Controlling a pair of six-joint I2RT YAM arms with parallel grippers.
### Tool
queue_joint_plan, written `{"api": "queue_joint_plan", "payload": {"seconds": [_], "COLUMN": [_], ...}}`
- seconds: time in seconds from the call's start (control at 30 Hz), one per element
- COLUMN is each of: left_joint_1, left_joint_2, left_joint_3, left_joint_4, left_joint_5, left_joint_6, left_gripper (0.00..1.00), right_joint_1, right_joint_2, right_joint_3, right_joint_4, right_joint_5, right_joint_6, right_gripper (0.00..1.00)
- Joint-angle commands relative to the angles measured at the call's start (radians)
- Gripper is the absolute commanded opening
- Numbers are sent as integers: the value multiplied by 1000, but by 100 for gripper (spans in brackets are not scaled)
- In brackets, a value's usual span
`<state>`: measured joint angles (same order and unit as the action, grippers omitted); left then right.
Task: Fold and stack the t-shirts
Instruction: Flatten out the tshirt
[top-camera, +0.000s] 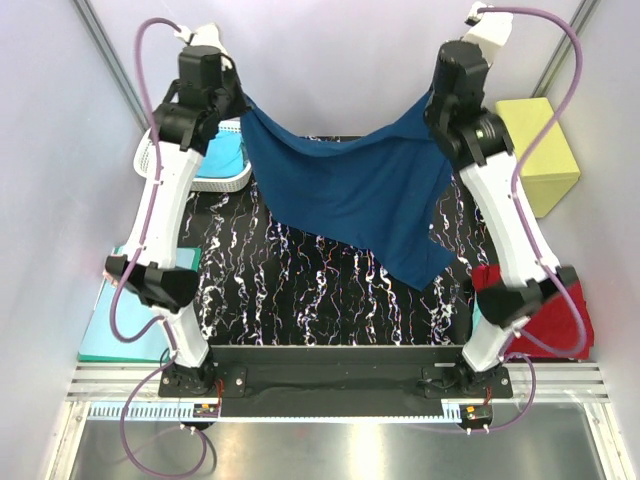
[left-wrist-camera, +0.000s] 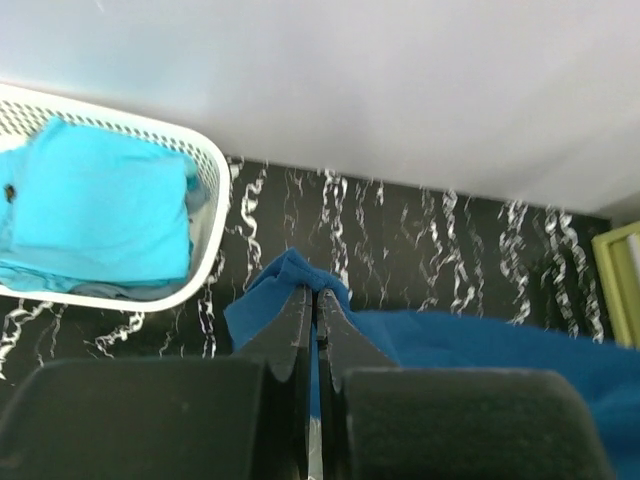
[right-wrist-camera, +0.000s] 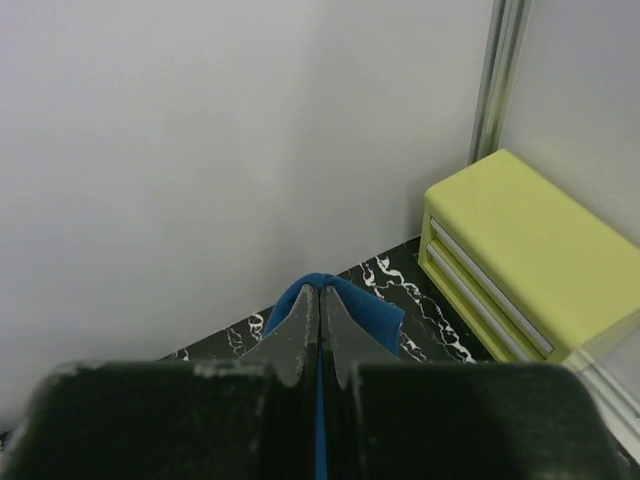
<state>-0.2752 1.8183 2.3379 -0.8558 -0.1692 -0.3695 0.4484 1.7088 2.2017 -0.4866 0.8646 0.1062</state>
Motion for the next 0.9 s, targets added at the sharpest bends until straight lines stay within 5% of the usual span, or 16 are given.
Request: {"api": "queue_joint_plan", "payload": {"seconds": [0.0,0.37,0.87], "left_joint_1": [5,51,-63], "left_joint_2": [39,55,-131], "left_joint_3": [46,124,113], "left_joint_4": [72,162,141], "left_joint_5": [51,190,134], "left_joint_6": [29,-31,27], "left_gripper": [0,0,0], "right_joint_1": [-83,-77,81], "right_joint_2": [141,273,20], "right_joint_3": [160,438,251], "right_joint_4": [-112,-55,40], "right_joint_5": [-168,-302,-148], "right_joint_6": [145,96,-85], "right_gripper": [0,0,0]}}
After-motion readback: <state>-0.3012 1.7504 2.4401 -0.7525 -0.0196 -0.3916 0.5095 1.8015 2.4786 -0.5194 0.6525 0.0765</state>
